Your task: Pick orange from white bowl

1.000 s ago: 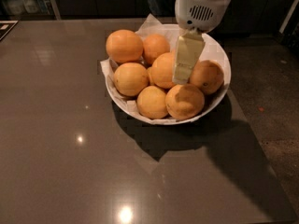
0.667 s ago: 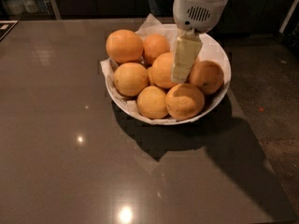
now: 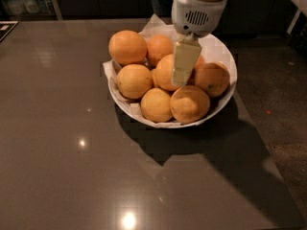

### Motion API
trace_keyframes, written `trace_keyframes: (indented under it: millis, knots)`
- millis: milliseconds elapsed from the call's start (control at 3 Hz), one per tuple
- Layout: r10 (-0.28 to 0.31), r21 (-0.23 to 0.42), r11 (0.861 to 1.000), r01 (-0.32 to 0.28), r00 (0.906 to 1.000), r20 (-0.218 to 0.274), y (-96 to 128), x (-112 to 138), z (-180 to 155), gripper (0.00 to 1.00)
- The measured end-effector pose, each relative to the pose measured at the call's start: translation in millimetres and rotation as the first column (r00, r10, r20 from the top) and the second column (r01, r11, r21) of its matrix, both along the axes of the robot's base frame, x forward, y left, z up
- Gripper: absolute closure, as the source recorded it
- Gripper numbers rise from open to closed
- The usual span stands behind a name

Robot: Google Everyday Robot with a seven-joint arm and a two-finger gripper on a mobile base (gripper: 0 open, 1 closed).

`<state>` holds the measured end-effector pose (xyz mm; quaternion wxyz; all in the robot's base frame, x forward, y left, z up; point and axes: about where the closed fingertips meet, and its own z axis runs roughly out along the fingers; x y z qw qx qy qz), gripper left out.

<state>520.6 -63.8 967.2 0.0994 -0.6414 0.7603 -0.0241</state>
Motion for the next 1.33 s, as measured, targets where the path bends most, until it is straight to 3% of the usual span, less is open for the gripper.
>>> trace_keyframes:
  millis: [1333]
  knots:
    - [-0.005,-0.022,1.000,0.004,0.9993,-0.038,6.0,19.3,-19.2,0.28]
